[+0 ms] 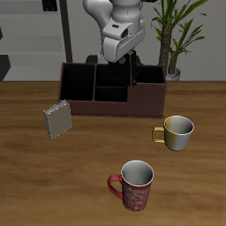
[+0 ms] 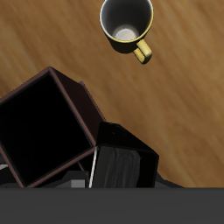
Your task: Place the black book into the back desk caddy's front compartment
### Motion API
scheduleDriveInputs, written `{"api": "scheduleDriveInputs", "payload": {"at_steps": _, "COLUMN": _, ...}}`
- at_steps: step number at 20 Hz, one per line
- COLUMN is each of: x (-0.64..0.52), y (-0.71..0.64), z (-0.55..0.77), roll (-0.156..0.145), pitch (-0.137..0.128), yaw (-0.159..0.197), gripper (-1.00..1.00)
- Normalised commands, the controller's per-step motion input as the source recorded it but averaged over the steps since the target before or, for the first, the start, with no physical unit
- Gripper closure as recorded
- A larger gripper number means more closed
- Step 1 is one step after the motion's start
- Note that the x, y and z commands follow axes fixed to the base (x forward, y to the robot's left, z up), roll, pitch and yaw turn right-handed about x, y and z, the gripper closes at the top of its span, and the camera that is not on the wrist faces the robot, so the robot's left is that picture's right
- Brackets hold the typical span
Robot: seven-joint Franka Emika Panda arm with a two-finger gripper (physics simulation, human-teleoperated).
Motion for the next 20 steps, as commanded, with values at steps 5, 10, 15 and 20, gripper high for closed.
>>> {"api": "scheduleDriveInputs", "payload": {"at_steps": 5, "x": -0.19, "y": 0.00, "z": 0.03, "roll": -0.048, "pitch": -0.006, "yaw": 0.062, "gripper": 1.00}}
{"api": "scheduleDriveInputs", "payload": {"at_steps": 10, "x": -0.32, "y": -0.05, "z": 0.03, "roll": -0.074, "pitch": -0.010, "yaw": 0.076, "gripper": 1.00}}
{"api": "scheduleDriveInputs", "payload": {"at_steps": 15, "x": -0.41, "y": -0.19, "z": 0.11, "roll": -0.063, "pitch": -0.002, "yaw": 0.047, "gripper": 1.00}}
{"api": "scheduleDriveInputs", "payload": {"at_steps": 20, "x": -0.41, "y": -0.23, "z": 0.18, "roll": -0.085, "pitch": -0.022, "yaw": 0.058, "gripper": 1.00}}
